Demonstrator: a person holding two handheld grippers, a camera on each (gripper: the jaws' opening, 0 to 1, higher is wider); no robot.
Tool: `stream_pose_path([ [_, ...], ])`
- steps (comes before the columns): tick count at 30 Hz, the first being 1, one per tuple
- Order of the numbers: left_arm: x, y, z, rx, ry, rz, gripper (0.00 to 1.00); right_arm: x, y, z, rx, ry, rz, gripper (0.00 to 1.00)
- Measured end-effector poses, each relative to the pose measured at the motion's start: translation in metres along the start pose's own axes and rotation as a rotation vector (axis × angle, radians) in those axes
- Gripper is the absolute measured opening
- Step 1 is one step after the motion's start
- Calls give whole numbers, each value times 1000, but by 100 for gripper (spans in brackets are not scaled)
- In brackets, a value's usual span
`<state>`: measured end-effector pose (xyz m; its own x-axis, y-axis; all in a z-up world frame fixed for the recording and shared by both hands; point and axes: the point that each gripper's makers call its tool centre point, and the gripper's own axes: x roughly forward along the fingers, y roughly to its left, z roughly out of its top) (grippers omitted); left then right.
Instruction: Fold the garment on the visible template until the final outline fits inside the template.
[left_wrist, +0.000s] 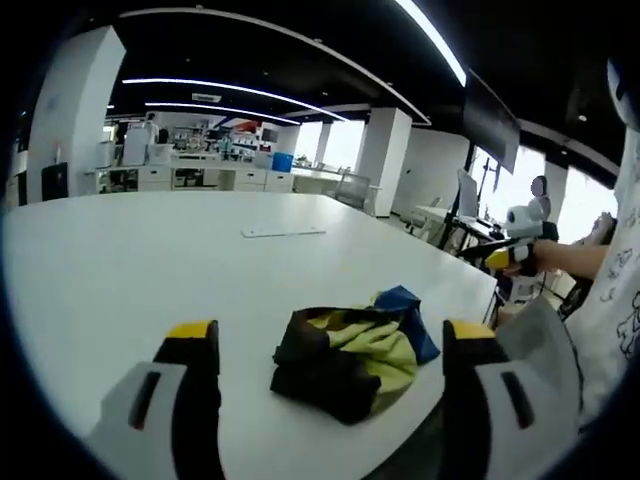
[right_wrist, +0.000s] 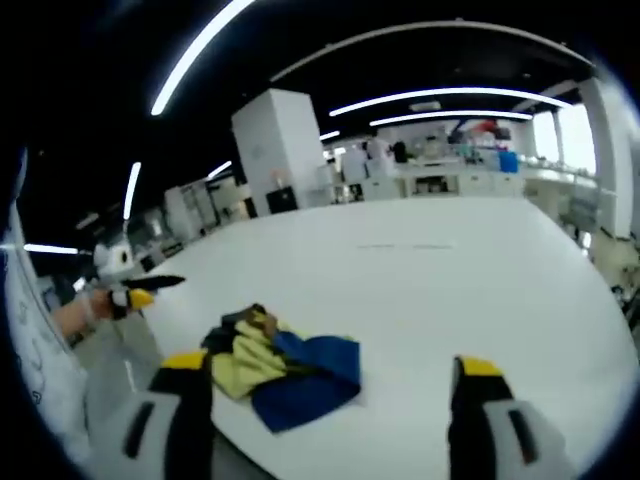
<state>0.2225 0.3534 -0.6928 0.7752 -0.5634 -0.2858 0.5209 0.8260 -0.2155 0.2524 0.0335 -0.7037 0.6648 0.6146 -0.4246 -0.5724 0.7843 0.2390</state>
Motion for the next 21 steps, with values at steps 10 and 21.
stream_pose_path([
  [10,2,0,-3,3,12,-2,90,1,-2,1,-4,2,10,99],
  [21,4,2,-2,11,18,-5,90,3,-3,1,-9,12,8,99],
])
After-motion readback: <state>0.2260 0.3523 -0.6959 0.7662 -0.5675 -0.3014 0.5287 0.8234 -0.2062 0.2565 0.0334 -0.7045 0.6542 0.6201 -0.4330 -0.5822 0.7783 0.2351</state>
